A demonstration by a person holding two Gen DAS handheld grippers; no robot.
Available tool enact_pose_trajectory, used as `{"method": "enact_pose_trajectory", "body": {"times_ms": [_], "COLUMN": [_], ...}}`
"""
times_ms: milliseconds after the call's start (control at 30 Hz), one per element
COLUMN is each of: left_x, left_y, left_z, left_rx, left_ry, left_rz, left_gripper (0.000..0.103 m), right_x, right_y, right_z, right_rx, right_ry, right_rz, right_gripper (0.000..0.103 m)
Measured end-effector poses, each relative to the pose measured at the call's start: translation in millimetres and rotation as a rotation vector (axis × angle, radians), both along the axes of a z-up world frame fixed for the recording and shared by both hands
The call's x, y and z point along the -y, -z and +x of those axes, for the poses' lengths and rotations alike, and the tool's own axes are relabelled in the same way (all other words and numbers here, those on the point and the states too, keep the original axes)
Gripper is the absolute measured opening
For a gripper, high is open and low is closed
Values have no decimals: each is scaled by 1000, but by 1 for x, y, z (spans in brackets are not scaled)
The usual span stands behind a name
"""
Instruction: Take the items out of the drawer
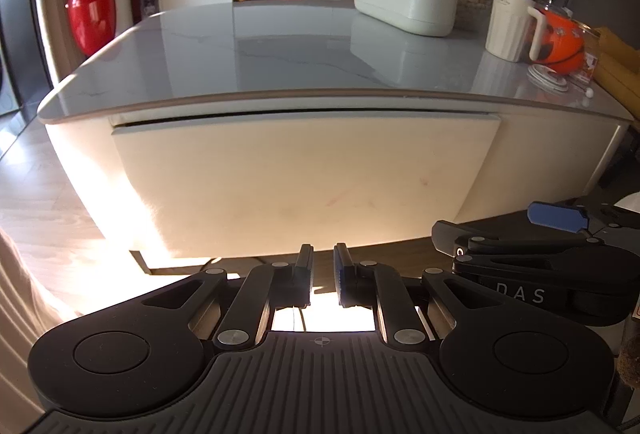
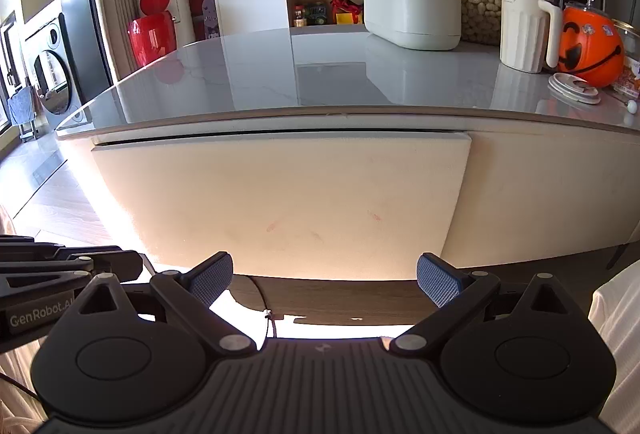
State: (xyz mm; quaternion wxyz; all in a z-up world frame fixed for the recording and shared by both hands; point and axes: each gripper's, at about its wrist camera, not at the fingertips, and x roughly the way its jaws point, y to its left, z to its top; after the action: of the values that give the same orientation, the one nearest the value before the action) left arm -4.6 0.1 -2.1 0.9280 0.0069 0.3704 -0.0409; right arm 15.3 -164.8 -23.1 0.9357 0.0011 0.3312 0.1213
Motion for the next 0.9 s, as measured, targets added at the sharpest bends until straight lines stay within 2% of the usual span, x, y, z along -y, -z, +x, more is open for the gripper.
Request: {"method": "enact_pose_trajectory", "body": {"times_ms": [400,900], "left_x": [-1,-3], "left_y": [0,2], "left_z": [1,3], "left_rx": [-2,-17], "left_ry": [2,-2], "left_rz": [-10,-15], "left_gripper": [13,13], "right_x": [-4,-5], "right_y": [2,2], "right_z": [8,6], "right_rx": [-34,-30], "right_ry": [-1,-9], "right_rz": [-11,-19], "right_gripper": [99,99]}}
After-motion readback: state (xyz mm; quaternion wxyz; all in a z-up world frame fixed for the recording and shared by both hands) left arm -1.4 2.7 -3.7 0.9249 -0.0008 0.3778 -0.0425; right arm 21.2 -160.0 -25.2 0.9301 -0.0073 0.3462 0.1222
